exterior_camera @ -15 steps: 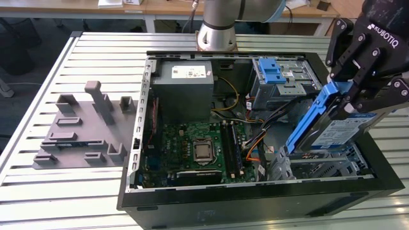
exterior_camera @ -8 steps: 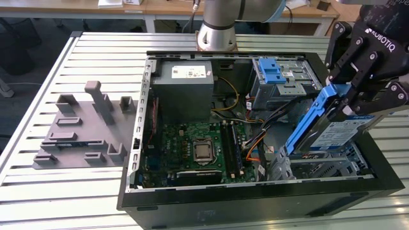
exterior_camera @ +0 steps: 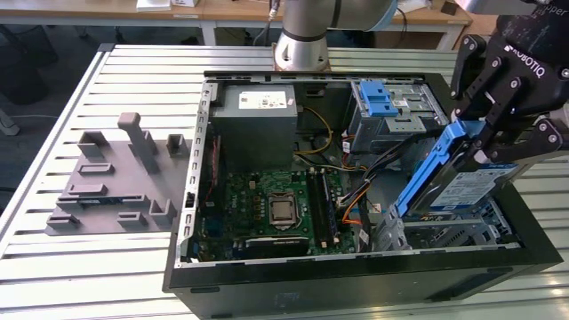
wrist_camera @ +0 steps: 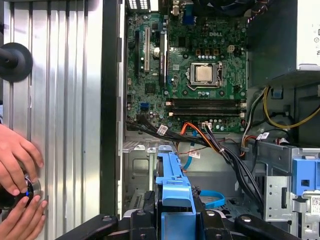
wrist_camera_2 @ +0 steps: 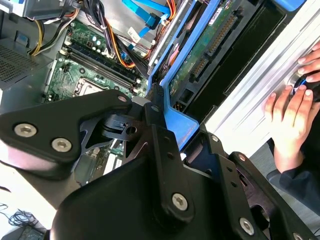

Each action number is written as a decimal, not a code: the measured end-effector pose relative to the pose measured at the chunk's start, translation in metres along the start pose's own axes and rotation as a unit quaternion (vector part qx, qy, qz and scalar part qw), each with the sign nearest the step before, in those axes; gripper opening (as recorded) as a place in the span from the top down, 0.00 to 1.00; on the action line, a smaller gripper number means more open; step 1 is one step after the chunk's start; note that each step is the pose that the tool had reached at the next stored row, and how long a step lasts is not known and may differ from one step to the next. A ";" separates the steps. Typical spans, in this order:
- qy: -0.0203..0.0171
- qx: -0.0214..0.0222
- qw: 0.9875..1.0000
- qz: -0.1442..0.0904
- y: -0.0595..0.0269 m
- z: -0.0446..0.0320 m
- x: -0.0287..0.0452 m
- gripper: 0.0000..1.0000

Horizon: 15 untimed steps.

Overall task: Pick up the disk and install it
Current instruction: 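Insert the disk into the insertion slot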

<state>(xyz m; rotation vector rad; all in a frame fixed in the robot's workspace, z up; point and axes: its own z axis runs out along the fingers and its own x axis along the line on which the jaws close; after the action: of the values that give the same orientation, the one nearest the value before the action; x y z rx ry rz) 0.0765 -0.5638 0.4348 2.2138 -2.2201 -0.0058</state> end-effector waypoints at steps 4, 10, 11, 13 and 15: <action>0.000 0.000 1.000 0.000 0.0000 0.0021 0.0000 0.64; 0.000 0.000 1.000 0.000 -0.0001 0.0061 0.0000 0.64; 0.000 0.000 1.000 0.000 -0.0001 0.0068 0.0000 0.64; 0.000 0.000 1.000 0.000 -0.0001 0.0082 0.0000 0.64; 0.000 0.000 1.000 0.000 -0.0001 0.0095 0.0000 0.64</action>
<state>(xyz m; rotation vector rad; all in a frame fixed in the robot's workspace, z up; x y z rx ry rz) 0.0765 -0.5639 0.4252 2.2140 -2.2203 -0.0062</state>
